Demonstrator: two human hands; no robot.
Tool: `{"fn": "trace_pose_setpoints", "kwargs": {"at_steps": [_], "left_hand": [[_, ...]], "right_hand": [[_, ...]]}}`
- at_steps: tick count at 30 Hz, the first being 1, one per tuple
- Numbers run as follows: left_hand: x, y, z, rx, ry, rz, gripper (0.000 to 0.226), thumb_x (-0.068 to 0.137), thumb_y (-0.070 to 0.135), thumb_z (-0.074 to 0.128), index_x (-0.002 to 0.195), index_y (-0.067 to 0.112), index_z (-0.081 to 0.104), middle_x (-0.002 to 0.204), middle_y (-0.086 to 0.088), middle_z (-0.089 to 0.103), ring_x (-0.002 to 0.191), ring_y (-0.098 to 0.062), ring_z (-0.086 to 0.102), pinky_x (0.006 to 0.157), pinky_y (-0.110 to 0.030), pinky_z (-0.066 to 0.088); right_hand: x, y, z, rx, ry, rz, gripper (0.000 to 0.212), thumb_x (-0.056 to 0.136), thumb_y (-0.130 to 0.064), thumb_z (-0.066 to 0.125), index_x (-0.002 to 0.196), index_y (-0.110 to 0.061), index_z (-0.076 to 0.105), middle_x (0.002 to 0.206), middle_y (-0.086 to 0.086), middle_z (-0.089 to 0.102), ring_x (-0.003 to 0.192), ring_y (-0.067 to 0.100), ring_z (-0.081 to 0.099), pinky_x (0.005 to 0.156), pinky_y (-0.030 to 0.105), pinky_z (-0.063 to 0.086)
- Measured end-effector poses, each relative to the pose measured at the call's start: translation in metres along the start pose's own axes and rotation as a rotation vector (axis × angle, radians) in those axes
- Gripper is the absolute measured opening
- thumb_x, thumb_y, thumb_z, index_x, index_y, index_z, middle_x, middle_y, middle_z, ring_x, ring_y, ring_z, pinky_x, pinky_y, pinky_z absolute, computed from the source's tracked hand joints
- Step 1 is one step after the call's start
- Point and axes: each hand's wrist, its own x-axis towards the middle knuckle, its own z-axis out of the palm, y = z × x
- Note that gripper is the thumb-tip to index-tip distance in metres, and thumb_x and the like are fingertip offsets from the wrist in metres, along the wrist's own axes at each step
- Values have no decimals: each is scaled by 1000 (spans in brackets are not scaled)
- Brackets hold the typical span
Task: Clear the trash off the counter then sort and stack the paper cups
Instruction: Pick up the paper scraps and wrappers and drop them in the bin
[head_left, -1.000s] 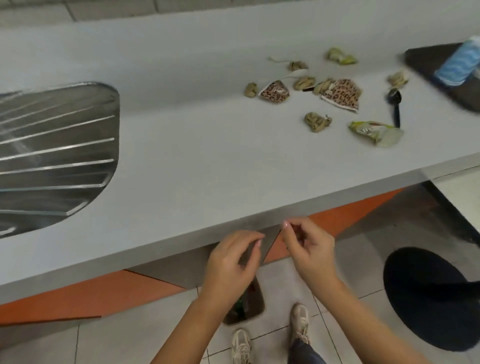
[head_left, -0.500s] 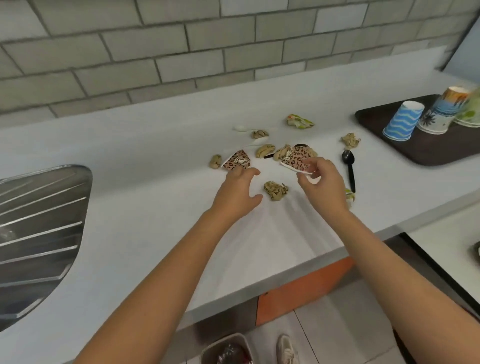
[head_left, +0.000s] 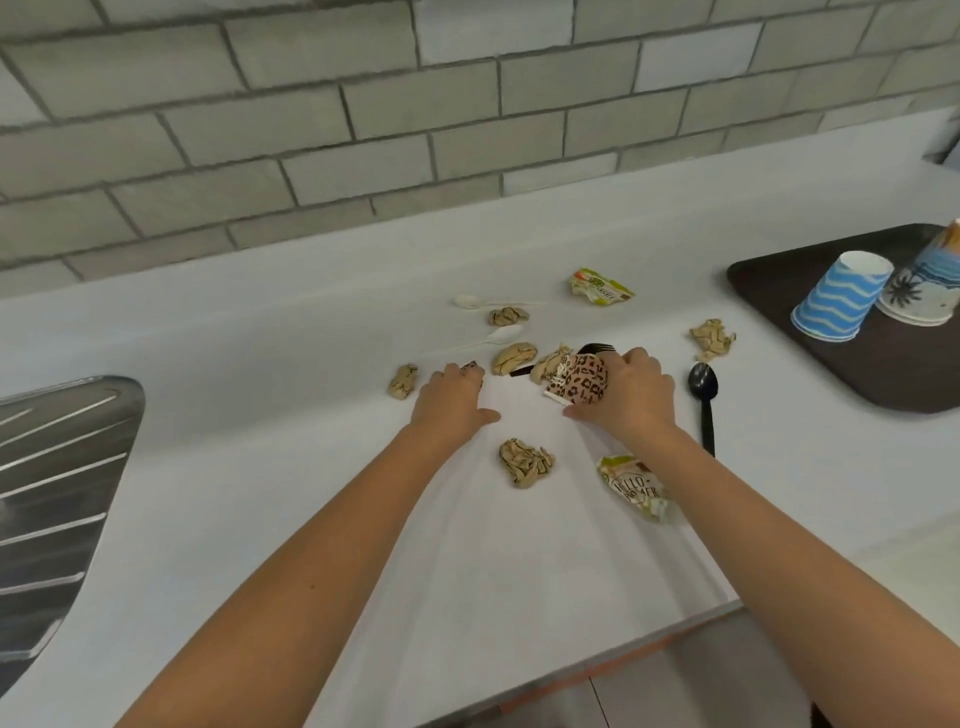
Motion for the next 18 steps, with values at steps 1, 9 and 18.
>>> {"fn": "trace_pose_setpoints", "kwargs": {"at_steps": [1,9,18], "left_hand": [[0,0,2,16,27,8,56,91,37,58,138,12,40,128,-15,47,117,-31,47,89,-35,42],[-26,-5,-6,-107,232,-19,47,89,-7,40,130,13,53,115,-14,62,102,-31,60,78,-38,50],[-171,-16,-12,-982,389,-148,28,90,11,60,108,32,60,102,14,65,84,10,61,70,-8,49]], "right_hand": [[0,-1,0,12,15,-21,81,69,-59,73,133,-18,43,124,10,47,117,28,44,95,39,38],[-7,-8,-12,307,13,-67,32,87,-39,64,110,-17,59,108,6,67,95,26,61,74,31,42],[-114,-44,-55,1051,113,-166,11,87,-29,67,95,-28,60,89,-13,63,74,11,63,59,22,46]]}}
